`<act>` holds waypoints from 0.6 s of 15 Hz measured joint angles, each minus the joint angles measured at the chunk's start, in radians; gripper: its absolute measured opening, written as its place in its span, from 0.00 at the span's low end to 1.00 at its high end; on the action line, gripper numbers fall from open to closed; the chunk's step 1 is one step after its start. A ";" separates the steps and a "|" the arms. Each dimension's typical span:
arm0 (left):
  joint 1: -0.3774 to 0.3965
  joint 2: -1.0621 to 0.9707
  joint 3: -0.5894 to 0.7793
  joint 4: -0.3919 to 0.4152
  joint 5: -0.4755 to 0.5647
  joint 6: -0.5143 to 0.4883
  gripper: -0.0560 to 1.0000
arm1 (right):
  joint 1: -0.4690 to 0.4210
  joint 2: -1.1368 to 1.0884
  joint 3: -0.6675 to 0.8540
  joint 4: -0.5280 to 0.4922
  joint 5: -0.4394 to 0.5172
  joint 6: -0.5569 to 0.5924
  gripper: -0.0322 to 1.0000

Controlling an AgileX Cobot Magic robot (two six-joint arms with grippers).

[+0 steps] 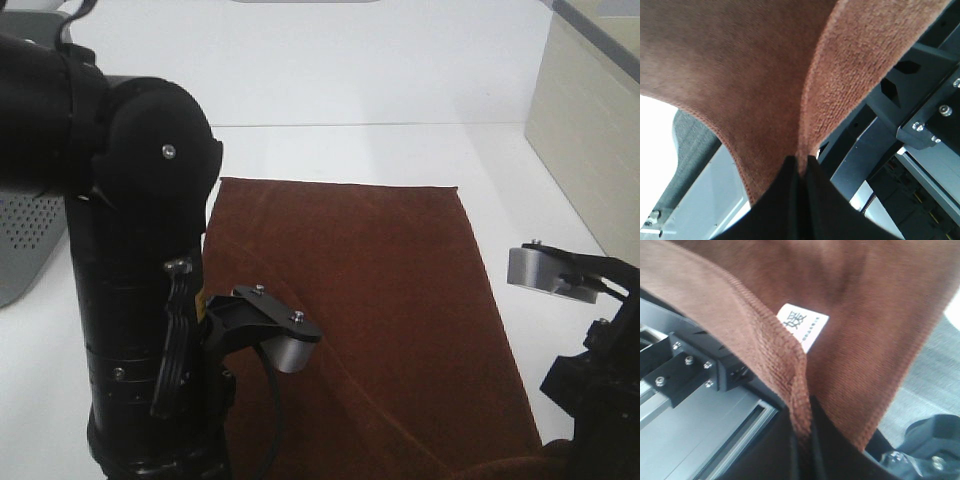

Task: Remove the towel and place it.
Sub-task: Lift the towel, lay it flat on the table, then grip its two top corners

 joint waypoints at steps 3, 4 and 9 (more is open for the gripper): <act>-0.001 0.014 0.000 -0.009 0.000 0.000 0.05 | 0.000 0.076 0.044 0.066 -0.030 -0.078 0.04; -0.001 0.014 0.000 -0.011 0.001 -0.003 0.05 | 0.000 0.096 0.061 0.074 -0.042 -0.098 0.04; -0.001 0.014 0.000 -0.056 0.001 -0.019 0.05 | 0.000 0.148 0.080 0.113 -0.093 -0.141 0.05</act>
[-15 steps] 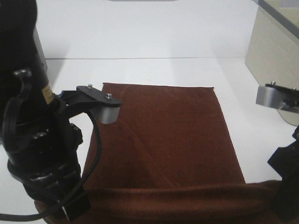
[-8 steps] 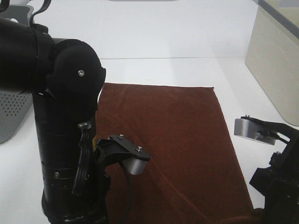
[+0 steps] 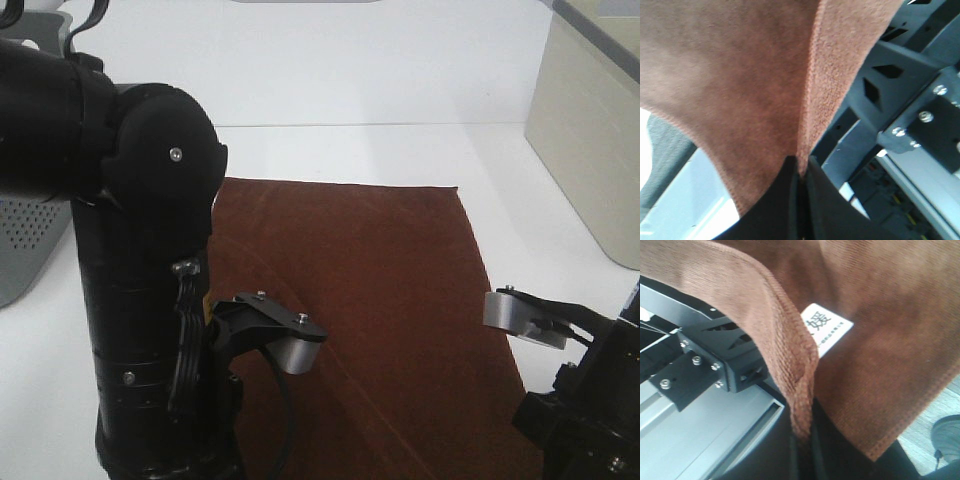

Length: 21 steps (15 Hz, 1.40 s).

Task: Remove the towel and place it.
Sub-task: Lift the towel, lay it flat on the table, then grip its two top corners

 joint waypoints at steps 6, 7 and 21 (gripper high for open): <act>-0.001 0.000 0.000 -0.118 -0.006 0.000 0.06 | 0.000 0.000 0.000 0.026 0.021 -0.017 0.13; -0.001 0.000 0.000 -0.142 -0.016 0.000 0.09 | 0.000 -0.001 0.000 0.034 0.024 -0.023 0.16; -0.106 -0.014 -0.010 -0.165 -0.195 -0.054 0.89 | 0.000 -0.273 -0.003 0.032 -0.092 0.041 0.77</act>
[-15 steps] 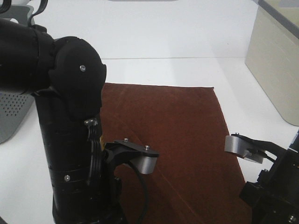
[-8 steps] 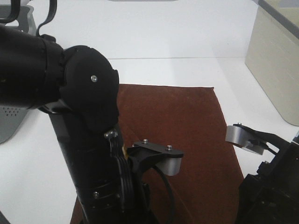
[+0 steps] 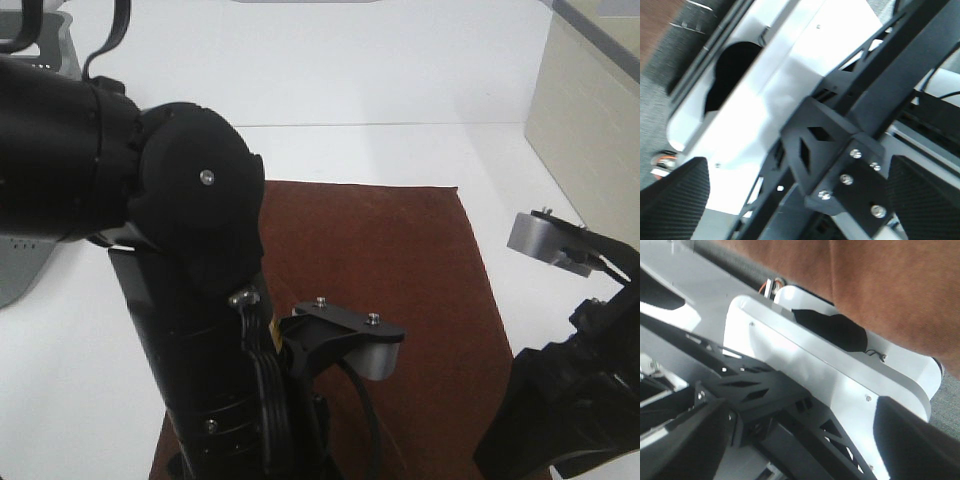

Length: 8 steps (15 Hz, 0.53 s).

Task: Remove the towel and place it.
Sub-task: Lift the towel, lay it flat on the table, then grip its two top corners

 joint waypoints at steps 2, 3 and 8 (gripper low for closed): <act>0.039 -0.017 -0.048 0.091 0.006 -0.063 0.89 | 0.000 -0.038 -0.059 -0.085 -0.020 0.099 0.80; 0.081 -0.020 -0.074 0.145 0.017 -0.082 0.89 | -0.002 -0.044 -0.109 -0.162 -0.021 0.151 0.80; 0.365 -0.020 -0.219 0.224 0.059 -0.032 0.89 | -0.007 0.052 -0.424 -0.384 0.001 0.266 0.80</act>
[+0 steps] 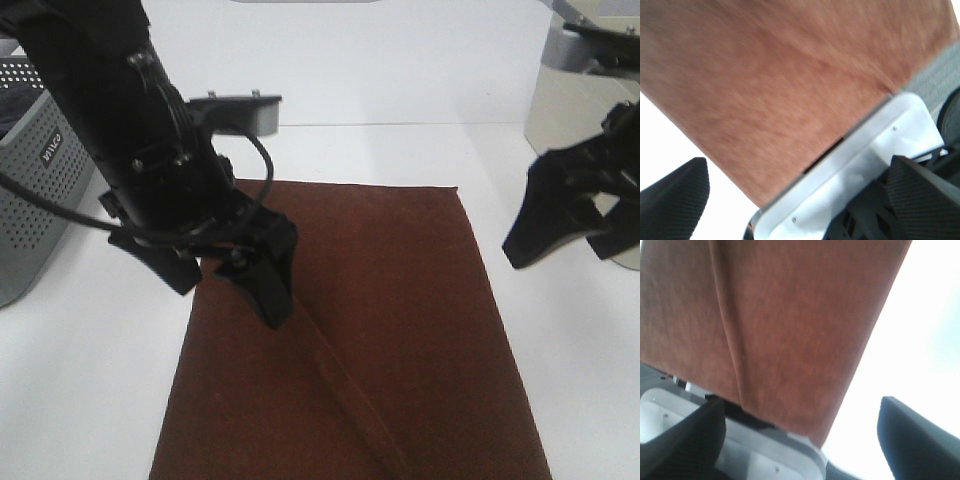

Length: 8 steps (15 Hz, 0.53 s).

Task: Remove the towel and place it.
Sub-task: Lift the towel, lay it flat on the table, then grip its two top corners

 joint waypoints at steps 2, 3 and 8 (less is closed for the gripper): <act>0.094 0.000 -0.041 0.009 -0.001 0.034 0.89 | 0.000 0.089 -0.141 -0.012 0.002 0.000 0.81; 0.156 0.000 -0.051 0.013 -0.009 0.048 0.89 | -0.004 0.151 -0.223 -0.024 0.016 0.000 0.82; 0.291 -0.003 -0.051 0.018 -0.042 0.143 0.89 | -0.144 0.396 -0.456 0.026 0.102 -0.009 0.83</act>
